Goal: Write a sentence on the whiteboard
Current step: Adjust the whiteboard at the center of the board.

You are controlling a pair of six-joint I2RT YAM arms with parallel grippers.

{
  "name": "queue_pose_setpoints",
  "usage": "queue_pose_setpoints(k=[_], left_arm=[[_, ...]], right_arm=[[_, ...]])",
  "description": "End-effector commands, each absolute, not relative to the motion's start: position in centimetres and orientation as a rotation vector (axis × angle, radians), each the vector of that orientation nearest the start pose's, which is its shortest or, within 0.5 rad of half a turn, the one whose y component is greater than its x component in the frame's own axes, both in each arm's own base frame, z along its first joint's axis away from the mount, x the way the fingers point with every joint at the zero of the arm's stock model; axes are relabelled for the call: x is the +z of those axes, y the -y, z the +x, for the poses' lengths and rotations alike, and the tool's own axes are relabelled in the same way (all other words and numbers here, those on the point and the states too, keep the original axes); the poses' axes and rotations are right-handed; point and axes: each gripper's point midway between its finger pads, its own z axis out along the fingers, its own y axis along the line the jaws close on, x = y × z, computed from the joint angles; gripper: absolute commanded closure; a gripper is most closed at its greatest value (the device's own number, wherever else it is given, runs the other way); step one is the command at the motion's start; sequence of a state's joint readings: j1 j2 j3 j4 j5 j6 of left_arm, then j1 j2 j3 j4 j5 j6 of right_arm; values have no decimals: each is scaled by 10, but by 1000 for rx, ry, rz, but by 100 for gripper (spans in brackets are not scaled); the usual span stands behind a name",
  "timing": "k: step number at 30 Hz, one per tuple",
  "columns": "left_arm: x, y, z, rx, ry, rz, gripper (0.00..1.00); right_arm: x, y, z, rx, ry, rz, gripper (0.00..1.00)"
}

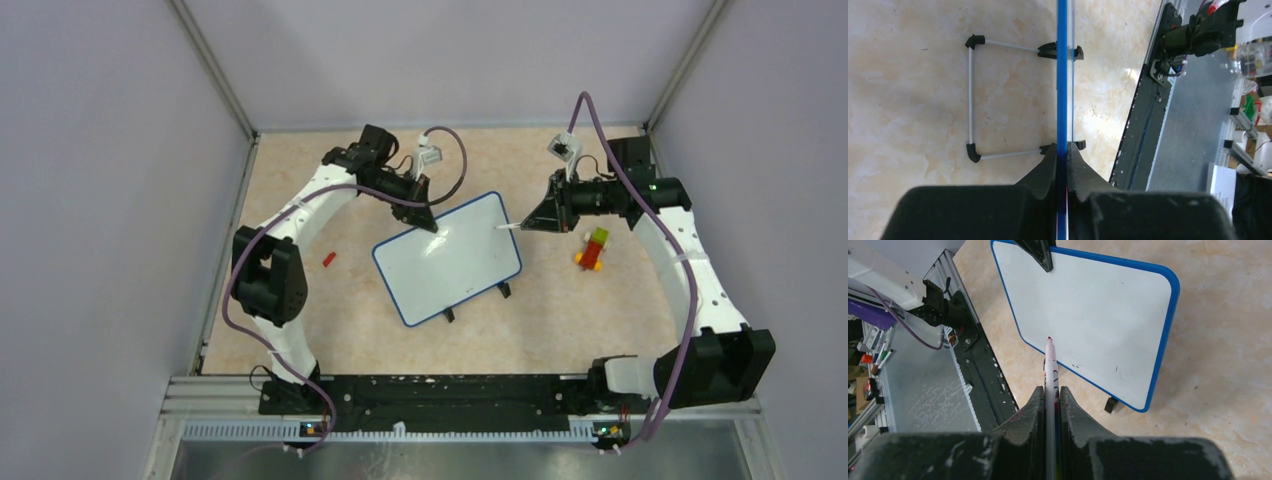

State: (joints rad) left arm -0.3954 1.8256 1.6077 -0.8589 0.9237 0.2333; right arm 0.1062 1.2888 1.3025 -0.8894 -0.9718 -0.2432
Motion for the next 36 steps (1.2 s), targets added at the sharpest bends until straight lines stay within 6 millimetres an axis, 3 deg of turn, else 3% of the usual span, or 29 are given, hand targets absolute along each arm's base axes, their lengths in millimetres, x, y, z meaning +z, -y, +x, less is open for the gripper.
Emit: queue_pose_setpoints(k=[1,12,19,28,36], left_arm=[[208,285,315,-1304,-2152,1046,98],[221,290,326,-1284,-2097,999,100],[200,291,315,-1312,-2144,1024,100],[176,309,288,-1405,-2205,1069,100],[172,322,279,-1447,-2240,1044,100]], right_arm=[[285,-167,256,1054,-1989,-832,100],[283,-167,255,1064,-1992,-839,100],[282,-167,251,1068,-1987,-866,100],[282,-178,222,1156,-1926,-1013,100],[279,-185,208,1110,-1898,-1097,100]])
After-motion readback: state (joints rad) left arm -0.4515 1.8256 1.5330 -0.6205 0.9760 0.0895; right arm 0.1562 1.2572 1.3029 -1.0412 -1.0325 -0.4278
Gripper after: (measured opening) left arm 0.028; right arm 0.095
